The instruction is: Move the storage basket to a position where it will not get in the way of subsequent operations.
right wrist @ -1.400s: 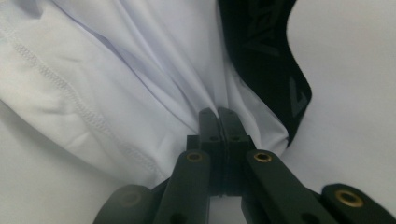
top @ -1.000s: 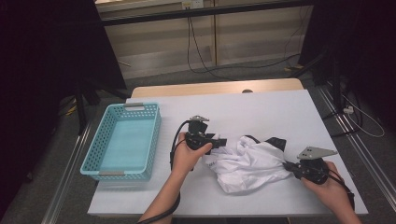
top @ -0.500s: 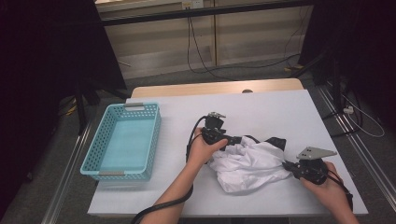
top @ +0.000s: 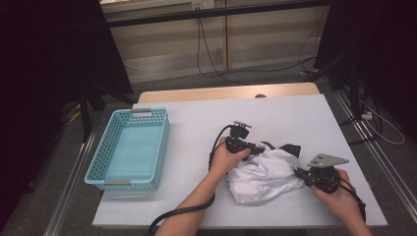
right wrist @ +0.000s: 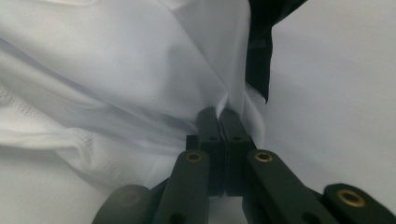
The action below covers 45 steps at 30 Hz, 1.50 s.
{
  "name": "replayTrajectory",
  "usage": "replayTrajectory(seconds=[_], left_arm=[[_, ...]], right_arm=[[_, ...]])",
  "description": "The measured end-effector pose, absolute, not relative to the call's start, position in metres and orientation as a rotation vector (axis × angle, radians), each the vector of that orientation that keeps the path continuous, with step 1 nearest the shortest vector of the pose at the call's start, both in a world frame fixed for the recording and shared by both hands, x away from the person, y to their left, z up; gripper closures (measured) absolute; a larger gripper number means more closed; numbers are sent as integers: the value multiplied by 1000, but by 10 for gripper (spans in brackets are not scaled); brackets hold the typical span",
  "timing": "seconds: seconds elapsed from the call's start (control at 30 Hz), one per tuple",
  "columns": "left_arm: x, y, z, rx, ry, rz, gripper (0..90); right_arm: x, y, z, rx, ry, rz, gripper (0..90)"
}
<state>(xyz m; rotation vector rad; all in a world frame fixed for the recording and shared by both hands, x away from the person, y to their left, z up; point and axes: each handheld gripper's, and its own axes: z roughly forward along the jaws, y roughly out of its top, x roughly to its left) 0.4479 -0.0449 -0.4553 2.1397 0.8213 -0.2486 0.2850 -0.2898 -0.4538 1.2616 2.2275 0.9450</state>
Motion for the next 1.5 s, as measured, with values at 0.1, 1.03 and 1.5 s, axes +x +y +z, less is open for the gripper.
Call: replayTrajectory(seconds=[0.1,1.03,1.5], left_arm=[[448,-44,-455,2144,838,-272,855],[436,72,-404,2041,988,11,885],[437,68,-406,2052,973,5,883]], right_arm=[[286,-289,-454,1258,2230,942,900],[309,-270,-431,1212,2131,1048,656],[364,-243,-409,1243,2115,1014,422]])
